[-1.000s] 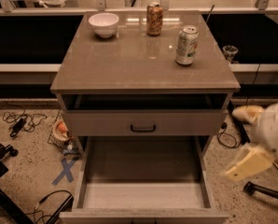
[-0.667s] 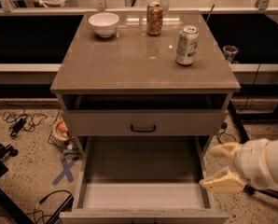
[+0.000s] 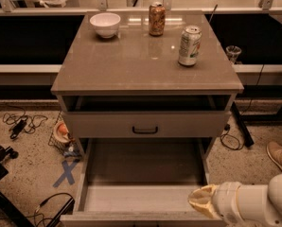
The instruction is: Close middle drawer
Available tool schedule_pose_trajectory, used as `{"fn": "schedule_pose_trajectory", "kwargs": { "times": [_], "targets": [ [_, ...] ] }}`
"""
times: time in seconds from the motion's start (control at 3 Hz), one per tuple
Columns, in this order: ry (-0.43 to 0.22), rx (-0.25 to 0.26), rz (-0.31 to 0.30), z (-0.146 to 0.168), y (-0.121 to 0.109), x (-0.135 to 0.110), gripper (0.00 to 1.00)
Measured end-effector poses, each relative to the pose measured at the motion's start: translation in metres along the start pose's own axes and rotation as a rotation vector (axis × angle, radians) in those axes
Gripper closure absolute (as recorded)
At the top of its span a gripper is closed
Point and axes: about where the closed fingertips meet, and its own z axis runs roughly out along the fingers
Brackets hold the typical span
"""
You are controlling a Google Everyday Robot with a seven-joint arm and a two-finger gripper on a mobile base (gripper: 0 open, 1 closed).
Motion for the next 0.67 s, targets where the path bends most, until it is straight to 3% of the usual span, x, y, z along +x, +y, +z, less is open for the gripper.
{"fn": "schedule_pose_trajectory", "kwargs": {
  "times": [0.33, 0.67],
  "targets": [
    [0.012, -0.012, 0.061, 0.0214, 0.0180, 0.0338, 1.00],
    [0.016, -0.015, 0.066, 0.0239, 0.0207, 0.0378, 1.00]
  ]
}}
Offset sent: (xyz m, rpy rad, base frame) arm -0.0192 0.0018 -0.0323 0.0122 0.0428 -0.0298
